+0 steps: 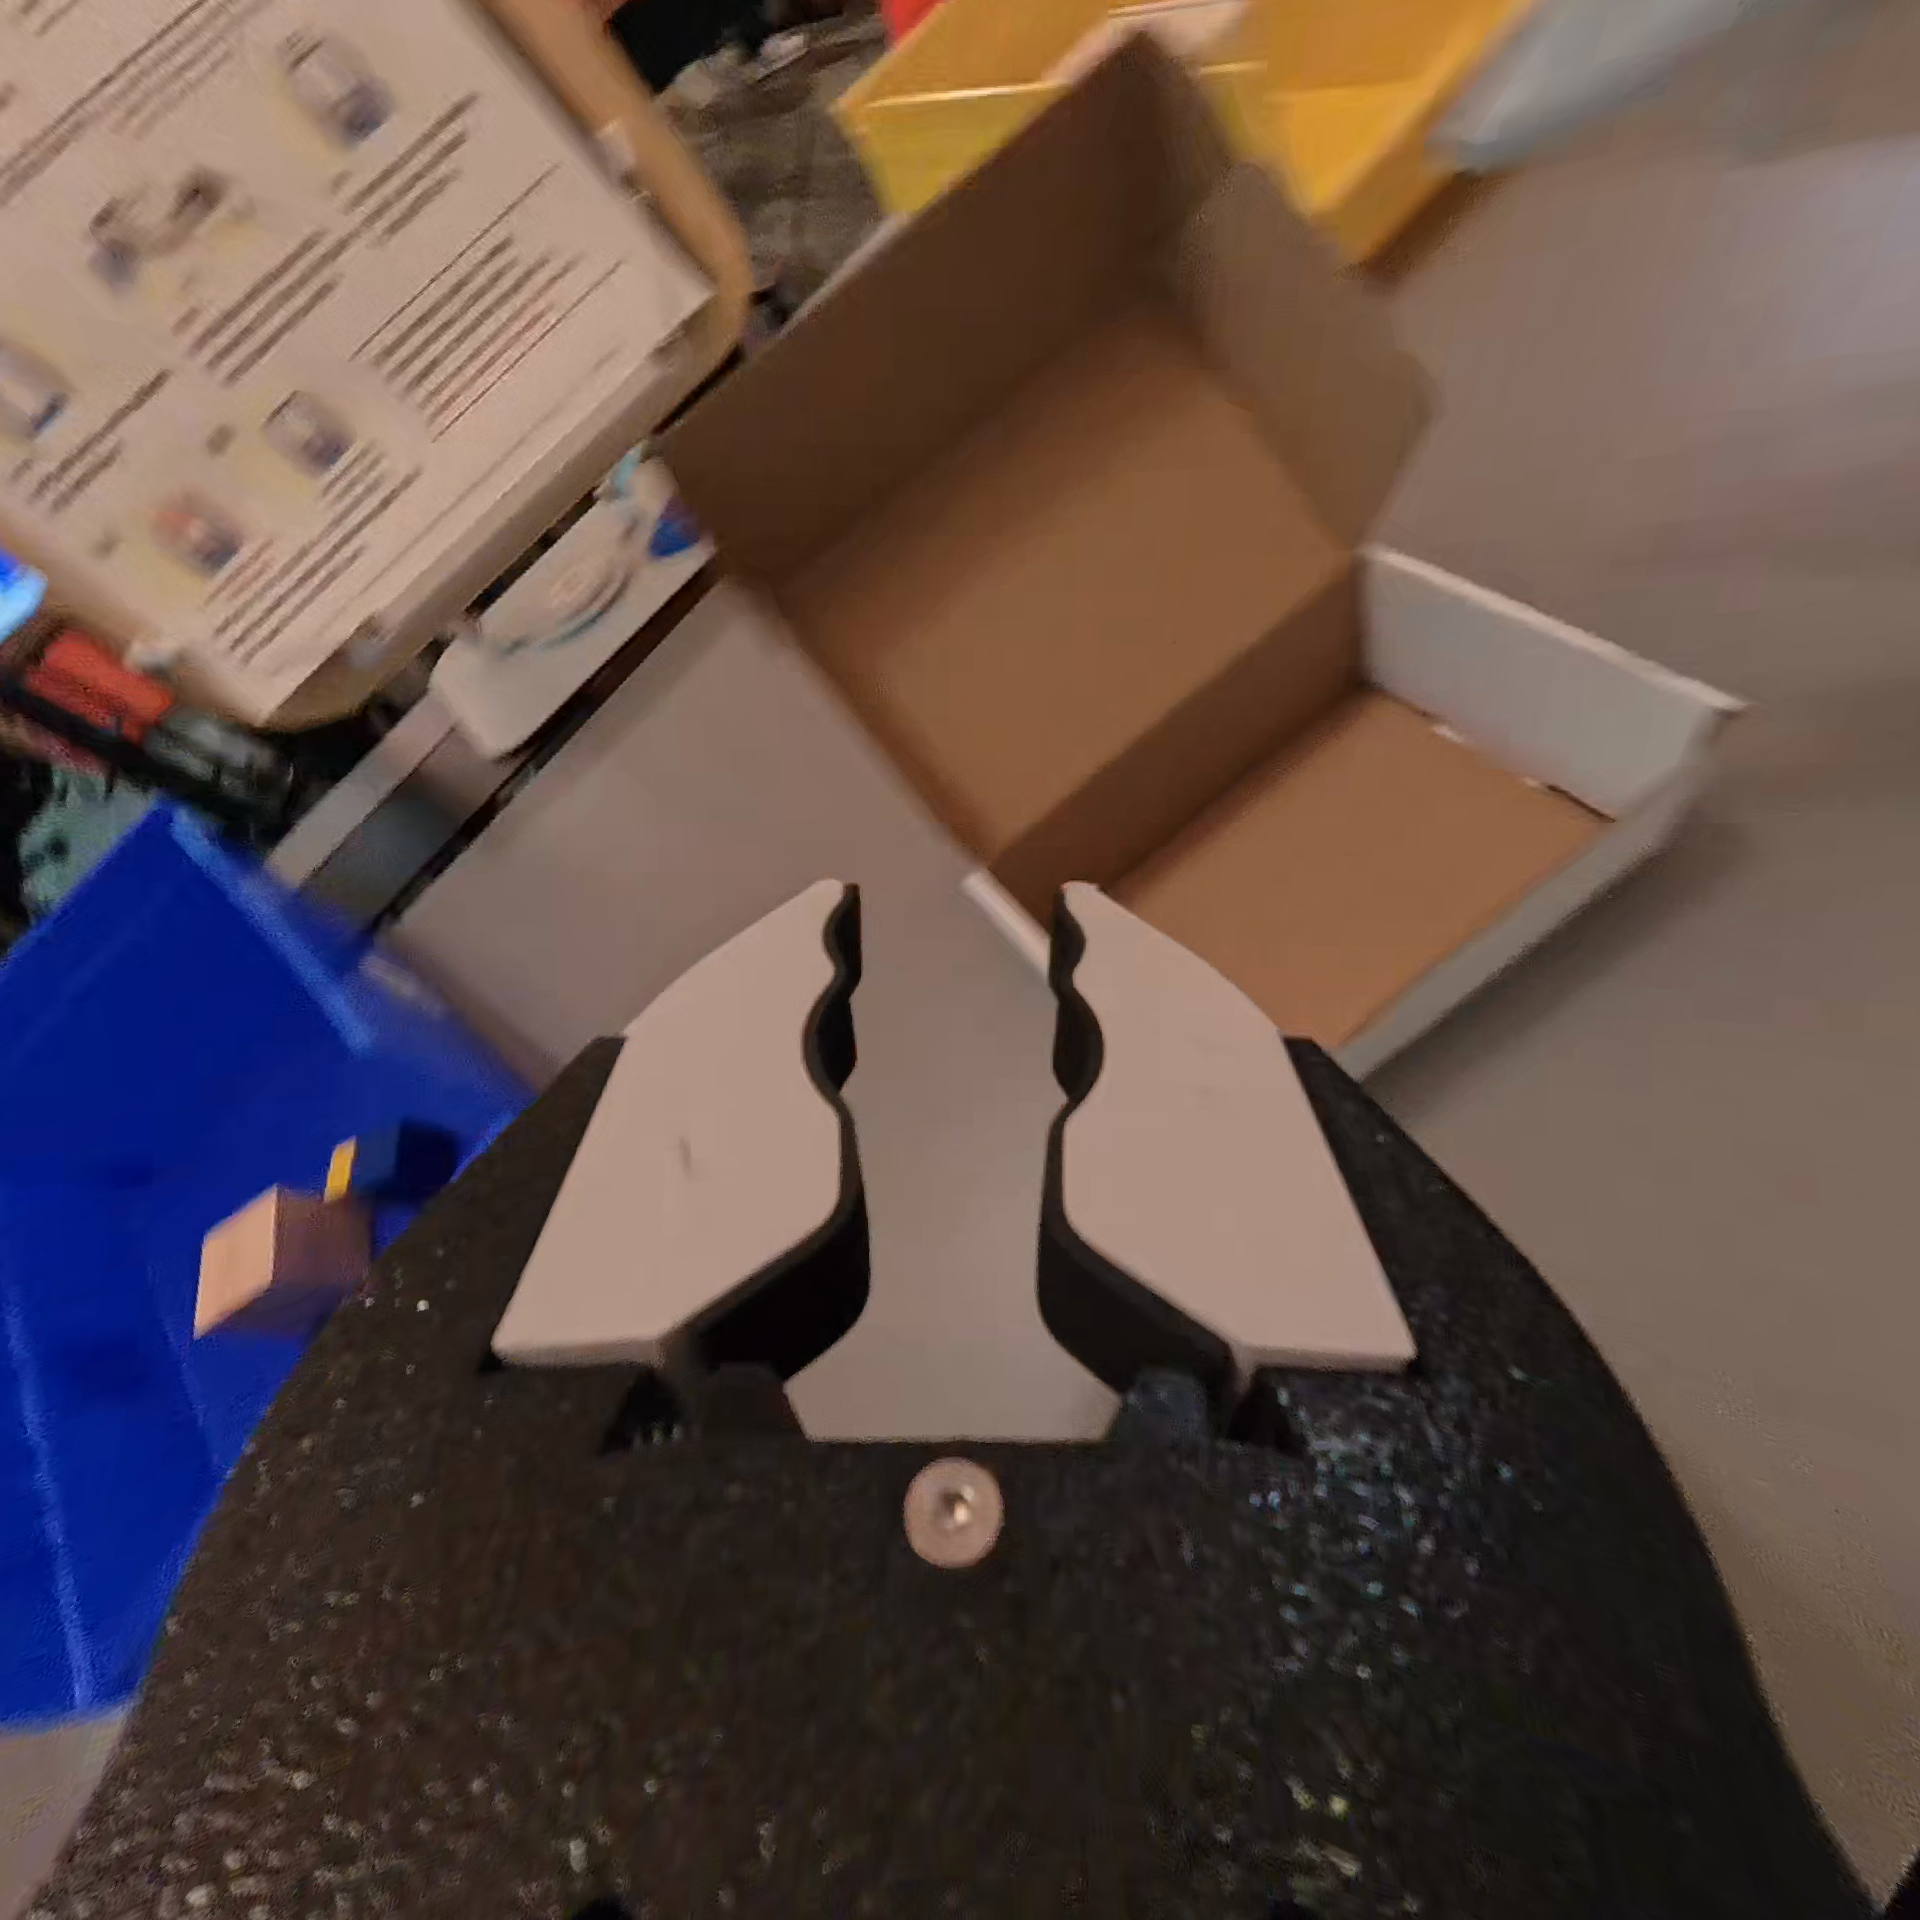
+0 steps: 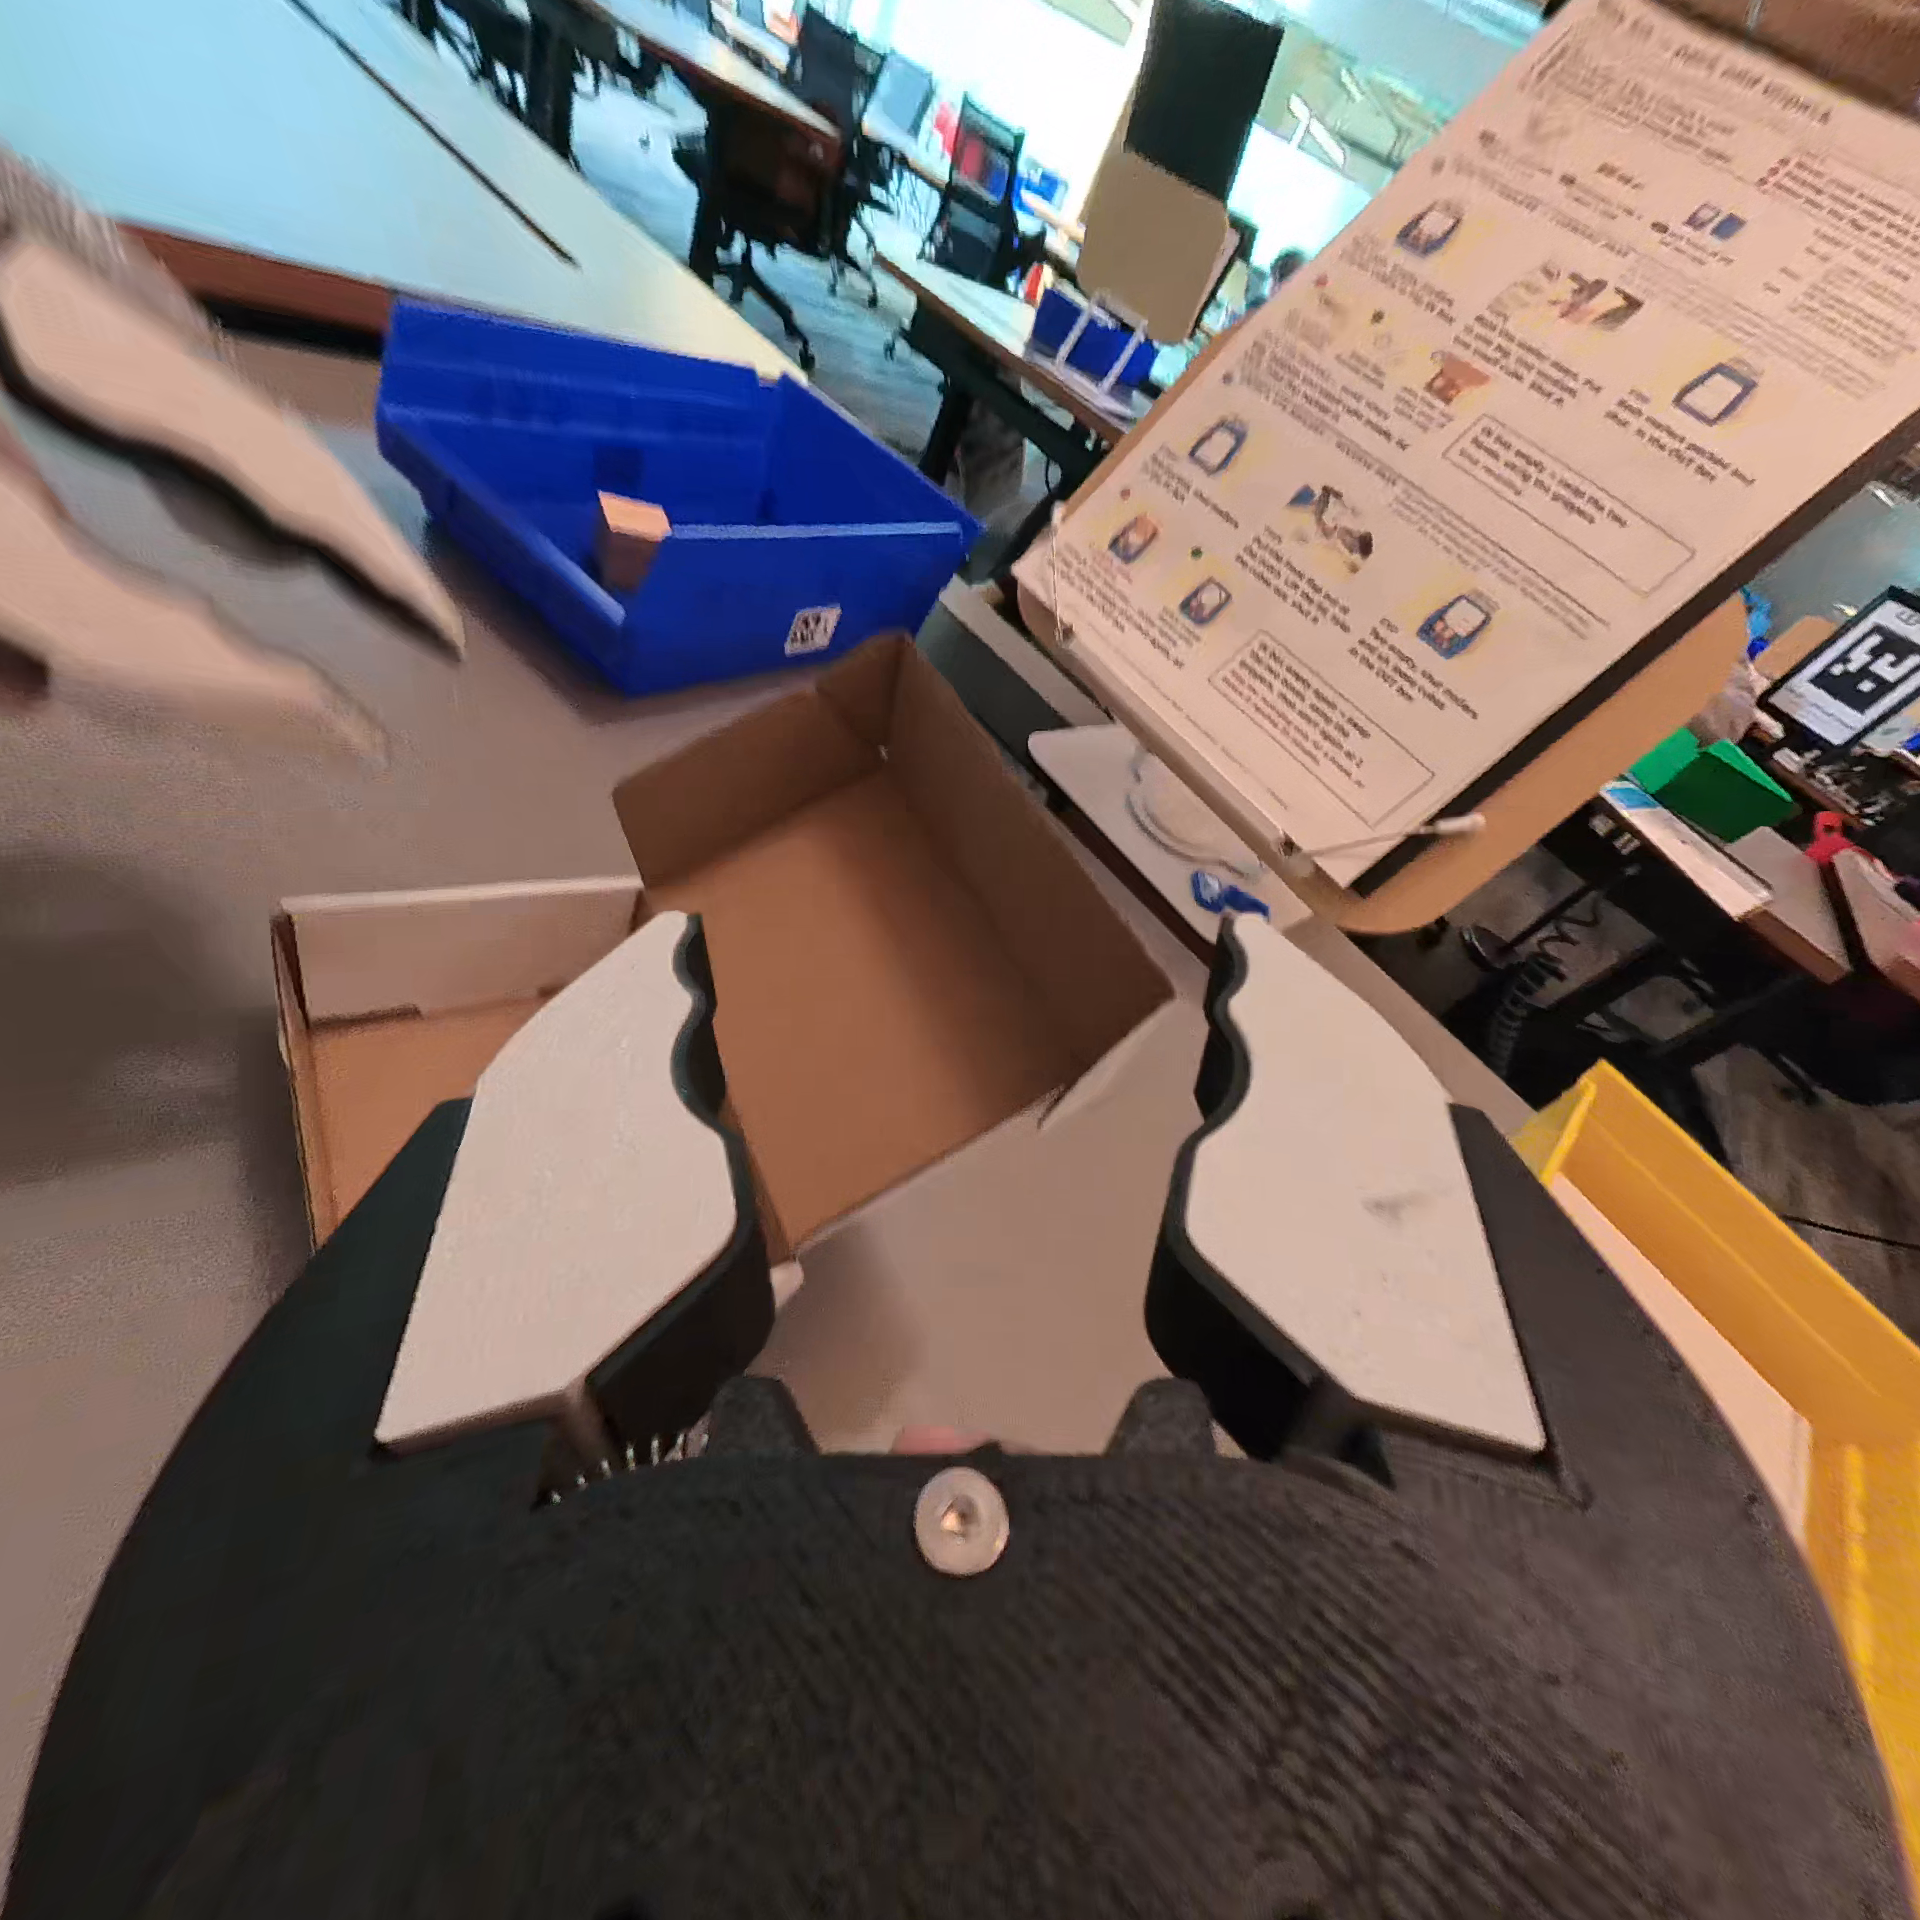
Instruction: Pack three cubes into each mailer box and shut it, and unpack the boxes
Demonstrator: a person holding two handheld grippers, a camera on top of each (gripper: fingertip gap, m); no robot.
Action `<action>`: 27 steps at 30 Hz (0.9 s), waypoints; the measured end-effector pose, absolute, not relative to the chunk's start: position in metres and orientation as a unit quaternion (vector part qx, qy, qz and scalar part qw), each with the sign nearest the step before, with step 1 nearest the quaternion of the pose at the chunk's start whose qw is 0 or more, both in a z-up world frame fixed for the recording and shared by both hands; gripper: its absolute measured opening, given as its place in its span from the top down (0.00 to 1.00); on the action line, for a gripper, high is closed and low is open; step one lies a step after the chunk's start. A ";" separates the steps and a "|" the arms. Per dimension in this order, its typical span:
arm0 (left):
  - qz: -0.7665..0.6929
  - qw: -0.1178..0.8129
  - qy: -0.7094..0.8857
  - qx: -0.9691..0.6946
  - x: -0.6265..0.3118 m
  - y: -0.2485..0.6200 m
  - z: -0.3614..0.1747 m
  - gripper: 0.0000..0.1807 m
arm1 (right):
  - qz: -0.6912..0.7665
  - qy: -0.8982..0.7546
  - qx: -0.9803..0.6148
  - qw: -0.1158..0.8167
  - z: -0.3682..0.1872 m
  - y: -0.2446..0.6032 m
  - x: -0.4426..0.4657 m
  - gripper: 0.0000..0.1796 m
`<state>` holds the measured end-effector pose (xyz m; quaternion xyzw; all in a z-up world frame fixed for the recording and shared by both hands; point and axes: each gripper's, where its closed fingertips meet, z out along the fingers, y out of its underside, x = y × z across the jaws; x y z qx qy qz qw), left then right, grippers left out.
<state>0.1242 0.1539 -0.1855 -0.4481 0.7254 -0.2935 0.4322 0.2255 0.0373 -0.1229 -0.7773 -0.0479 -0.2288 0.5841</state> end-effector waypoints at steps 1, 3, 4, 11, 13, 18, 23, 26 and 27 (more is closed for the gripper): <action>-0.302 0.433 0.698 -0.484 0.123 0.176 -0.182 0.79 | -0.236 -0.049 -0.782 0.575 -0.129 0.033 0.227 0.48; -0.323 0.433 0.637 -0.550 0.121 0.223 -0.172 0.75 | -0.235 -0.044 -0.785 0.572 -0.138 0.028 0.230 0.47; -0.327 0.431 0.611 -0.578 0.121 0.247 -0.168 0.74 | -0.229 -0.039 -0.784 0.576 -0.141 0.027 0.231 0.47; -0.137 0.293 0.609 -0.724 0.126 0.412 -0.205 0.59 | -0.222 -0.025 -0.793 0.566 -0.149 0.019 0.241 0.47; -0.083 0.262 0.618 -0.737 0.131 0.447 -0.217 0.60 | -0.223 -0.040 -0.795 0.563 -0.148 0.019 0.238 0.48; -0.060 0.133 0.626 -0.766 0.145 0.475 -0.254 0.57 | -0.211 -0.054 -0.795 0.565 -0.149 0.024 0.234 0.49; -0.042 0.090 0.632 -0.768 0.162 0.483 -0.284 0.53 | -0.184 -0.078 -0.803 0.561 -0.158 0.028 0.222 0.48; -0.025 0.096 0.628 -0.772 0.170 0.491 -0.297 0.53 | -0.177 -0.091 -0.811 0.550 -0.163 0.026 0.216 0.47; -0.013 0.099 0.624 -0.775 0.169 0.496 -0.301 0.55 | -0.171 -0.094 -0.813 0.548 -0.164 0.024 0.214 0.47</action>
